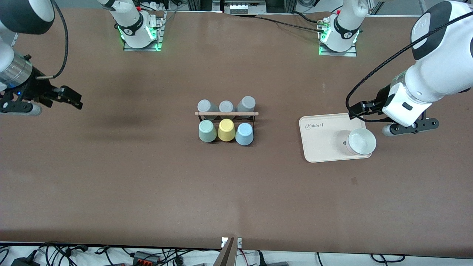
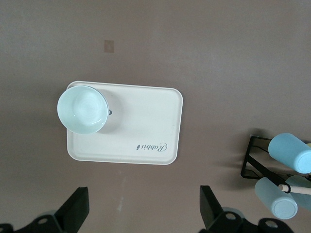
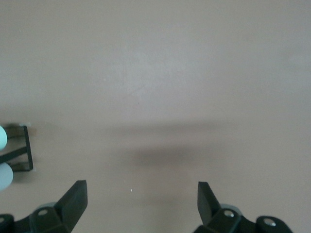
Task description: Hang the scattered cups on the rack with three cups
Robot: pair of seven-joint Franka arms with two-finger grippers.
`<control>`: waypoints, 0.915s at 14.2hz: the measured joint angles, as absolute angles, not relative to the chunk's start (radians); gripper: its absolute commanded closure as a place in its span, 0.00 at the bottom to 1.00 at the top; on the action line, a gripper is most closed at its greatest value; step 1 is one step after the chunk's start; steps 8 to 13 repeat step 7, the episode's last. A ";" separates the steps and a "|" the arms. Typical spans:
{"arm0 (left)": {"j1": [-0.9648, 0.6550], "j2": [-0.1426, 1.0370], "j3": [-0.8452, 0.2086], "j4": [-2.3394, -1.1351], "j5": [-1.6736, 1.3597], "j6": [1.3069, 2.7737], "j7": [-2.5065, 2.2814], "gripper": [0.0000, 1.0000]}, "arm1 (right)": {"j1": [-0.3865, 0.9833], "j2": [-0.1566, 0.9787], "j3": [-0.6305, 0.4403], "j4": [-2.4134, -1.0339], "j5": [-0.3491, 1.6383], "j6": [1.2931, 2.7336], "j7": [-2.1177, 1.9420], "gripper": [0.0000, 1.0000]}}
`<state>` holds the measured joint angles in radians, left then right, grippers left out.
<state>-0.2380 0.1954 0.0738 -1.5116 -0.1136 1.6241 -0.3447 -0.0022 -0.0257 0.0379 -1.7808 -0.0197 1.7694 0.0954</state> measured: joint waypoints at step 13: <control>-0.275 0.228 0.052 -1.513 -0.114 1.630 -0.345 0.00 | -0.004 0.021 0.038 -1.648 -0.020 1.698 0.097 0.00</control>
